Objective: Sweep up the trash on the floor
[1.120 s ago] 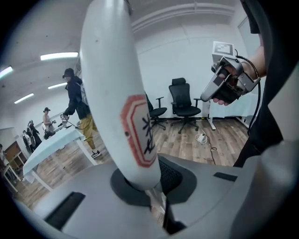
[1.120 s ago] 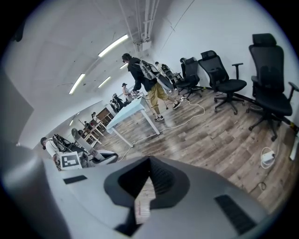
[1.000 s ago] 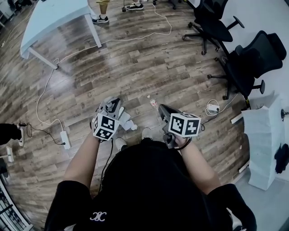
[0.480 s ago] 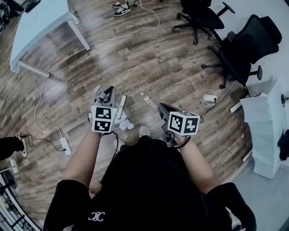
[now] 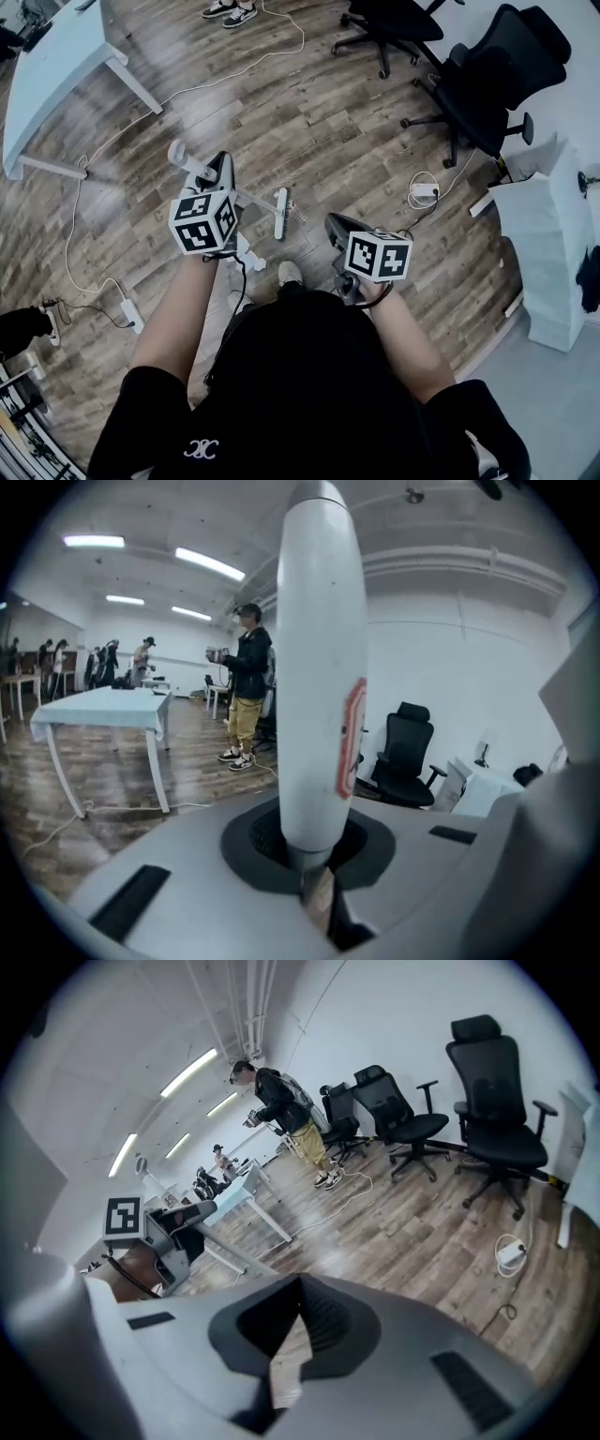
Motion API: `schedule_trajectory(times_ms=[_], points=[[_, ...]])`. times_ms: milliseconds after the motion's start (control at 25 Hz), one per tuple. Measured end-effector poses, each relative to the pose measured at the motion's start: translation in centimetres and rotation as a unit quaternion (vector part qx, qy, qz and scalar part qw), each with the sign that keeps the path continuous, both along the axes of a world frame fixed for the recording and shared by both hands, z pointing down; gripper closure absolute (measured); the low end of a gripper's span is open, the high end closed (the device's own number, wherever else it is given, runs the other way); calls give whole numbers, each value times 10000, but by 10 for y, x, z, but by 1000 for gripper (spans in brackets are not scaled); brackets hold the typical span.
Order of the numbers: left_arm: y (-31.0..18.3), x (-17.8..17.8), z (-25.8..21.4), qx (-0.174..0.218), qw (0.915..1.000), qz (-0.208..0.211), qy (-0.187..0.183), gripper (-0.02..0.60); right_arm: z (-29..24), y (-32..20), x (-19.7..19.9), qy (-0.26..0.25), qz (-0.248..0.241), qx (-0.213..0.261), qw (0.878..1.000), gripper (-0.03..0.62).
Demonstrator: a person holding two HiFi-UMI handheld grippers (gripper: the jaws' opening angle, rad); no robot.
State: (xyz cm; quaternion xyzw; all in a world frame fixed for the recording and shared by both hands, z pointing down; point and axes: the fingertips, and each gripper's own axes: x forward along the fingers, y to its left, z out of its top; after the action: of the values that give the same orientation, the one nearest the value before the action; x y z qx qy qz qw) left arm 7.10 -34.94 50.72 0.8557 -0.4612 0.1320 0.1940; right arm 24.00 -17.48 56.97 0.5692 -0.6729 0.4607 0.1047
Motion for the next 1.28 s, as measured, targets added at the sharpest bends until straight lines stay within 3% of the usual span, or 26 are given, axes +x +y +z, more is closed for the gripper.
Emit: schedule_trajectory(times_ms=[240,520,680,880,1040,1280], points=[[-20,45,38,-482,9974,-332,431,574,6,13,25,108,91,-140,9998,582],[-14,75,82,-519,9929,-838,670,572,20,39,55,407,102,-464,9980,582],[-7,65,111,-533,9899,-1144,639,572,32,40,49,487,-51,-597,9970,582],[21,36,147,-696,9870,-1425,244,574,37,32,28,496,-360,-650,9960,582],[39,11,154,-685,9865,-1474,-203,577,36,20,5,424,-661,-583,9952,582],[62,-28,153,-764,9836,-1607,-303,578,32,8,-36,298,-1231,-482,9908,582]])
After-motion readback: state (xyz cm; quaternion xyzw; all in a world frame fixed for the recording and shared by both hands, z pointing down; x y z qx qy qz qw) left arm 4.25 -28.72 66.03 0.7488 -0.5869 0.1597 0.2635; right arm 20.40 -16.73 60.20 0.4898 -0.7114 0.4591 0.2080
